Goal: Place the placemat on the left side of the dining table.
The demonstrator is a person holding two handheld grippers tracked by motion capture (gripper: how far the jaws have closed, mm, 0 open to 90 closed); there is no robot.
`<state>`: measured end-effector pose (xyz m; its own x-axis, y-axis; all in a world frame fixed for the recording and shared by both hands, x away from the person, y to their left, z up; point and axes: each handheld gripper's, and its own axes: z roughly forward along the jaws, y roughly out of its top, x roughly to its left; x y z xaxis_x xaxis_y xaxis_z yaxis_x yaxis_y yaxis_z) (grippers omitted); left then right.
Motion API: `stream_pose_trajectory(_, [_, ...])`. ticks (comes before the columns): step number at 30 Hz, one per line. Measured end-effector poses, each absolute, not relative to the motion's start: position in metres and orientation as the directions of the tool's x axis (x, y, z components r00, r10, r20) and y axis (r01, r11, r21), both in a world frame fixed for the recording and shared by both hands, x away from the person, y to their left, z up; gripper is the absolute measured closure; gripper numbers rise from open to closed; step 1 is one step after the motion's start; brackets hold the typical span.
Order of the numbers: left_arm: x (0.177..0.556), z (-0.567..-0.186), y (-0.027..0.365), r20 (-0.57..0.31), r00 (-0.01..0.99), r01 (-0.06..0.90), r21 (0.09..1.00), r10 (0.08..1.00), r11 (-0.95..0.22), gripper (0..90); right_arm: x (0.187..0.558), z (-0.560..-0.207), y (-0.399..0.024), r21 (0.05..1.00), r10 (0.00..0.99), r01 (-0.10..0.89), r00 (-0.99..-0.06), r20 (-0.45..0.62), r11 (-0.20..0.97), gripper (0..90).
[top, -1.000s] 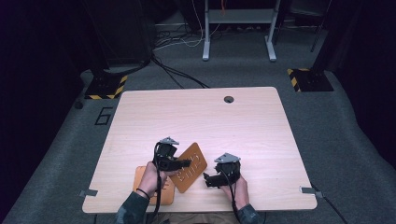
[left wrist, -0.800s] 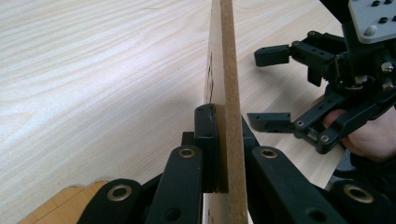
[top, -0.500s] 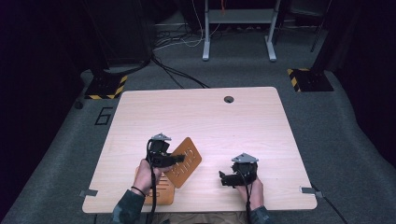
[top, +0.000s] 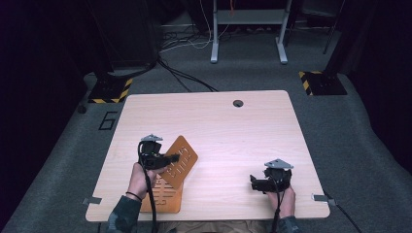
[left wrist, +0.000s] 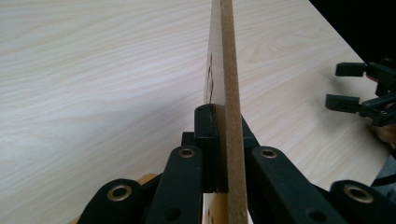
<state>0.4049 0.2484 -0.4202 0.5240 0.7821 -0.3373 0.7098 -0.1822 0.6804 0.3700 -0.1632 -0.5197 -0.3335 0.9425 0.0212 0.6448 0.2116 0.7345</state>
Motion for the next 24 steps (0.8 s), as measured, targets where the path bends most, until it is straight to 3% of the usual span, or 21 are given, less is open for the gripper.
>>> stream_pose_trajectory(13, [0.411, -0.414, 0.279, -0.333, 0.431, 0.712, 0.696, 0.839, -0.089, 86.1, 0.366, -0.526, -0.214, 0.71, 0.977, 0.688, -0.214, -0.004, 0.154, 1.8])
stream_pose_trajectory(24, [0.418, -0.409, 0.303, -0.344, 0.371, 0.711, 0.703, 0.863, -0.026, 86.1, 0.366, -0.53, -0.222, 0.719, 0.979, 0.681, -0.202, 0.002, 0.139, 0.0])
